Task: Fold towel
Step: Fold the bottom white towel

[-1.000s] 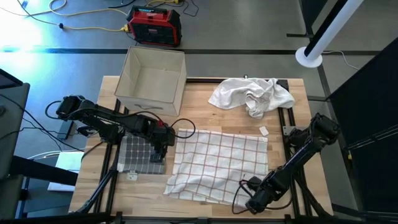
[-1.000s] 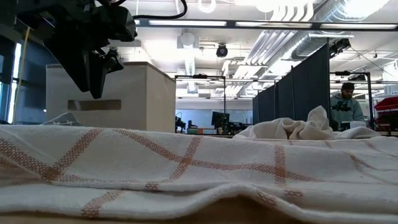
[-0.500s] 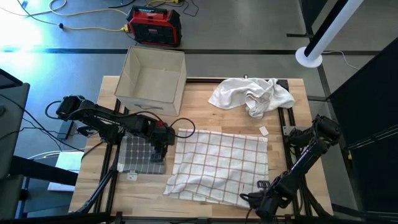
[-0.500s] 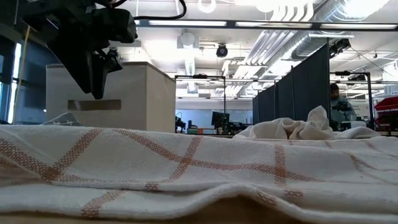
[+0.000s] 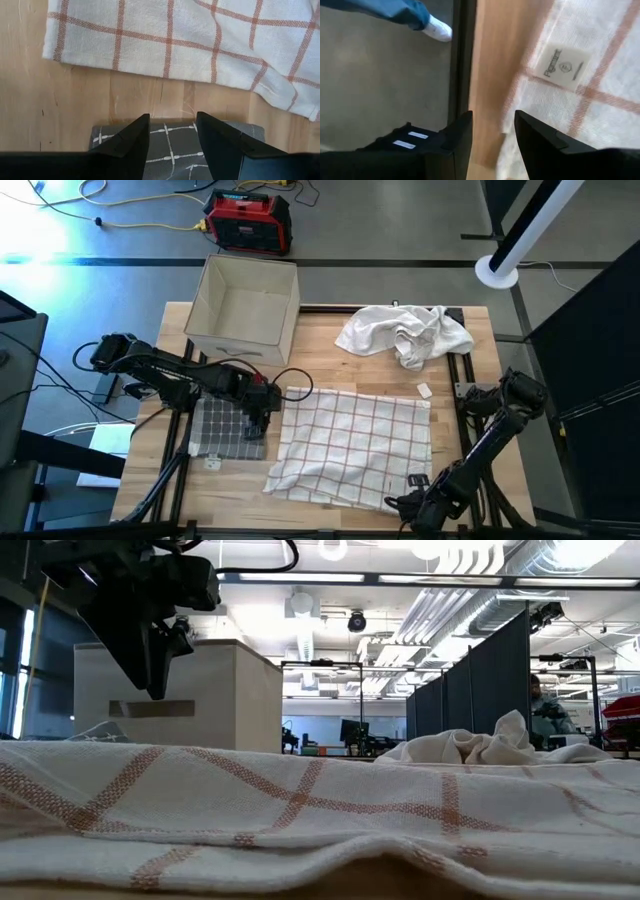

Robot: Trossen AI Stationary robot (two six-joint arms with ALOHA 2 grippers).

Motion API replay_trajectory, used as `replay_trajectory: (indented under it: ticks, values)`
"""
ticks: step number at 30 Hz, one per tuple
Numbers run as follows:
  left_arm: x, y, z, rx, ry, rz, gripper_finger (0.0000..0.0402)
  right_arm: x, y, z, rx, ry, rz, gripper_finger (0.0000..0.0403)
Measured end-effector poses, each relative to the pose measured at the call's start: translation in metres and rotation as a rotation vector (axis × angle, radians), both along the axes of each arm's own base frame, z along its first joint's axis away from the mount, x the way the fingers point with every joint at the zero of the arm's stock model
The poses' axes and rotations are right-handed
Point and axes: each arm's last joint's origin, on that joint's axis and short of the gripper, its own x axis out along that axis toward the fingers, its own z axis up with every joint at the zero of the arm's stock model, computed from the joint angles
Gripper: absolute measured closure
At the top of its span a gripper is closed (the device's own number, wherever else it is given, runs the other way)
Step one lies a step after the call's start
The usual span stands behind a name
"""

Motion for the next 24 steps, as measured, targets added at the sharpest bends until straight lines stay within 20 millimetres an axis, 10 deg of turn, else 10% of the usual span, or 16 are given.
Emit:
replay_trajectory:
  ticks: [24]
  values:
    - [0.000, 0.001, 0.000, 0.002, -0.001, 0.002, 0.0247, 0.002, 0.003, -0.016, 0.056, 0.162, 0.002, 0.0332]
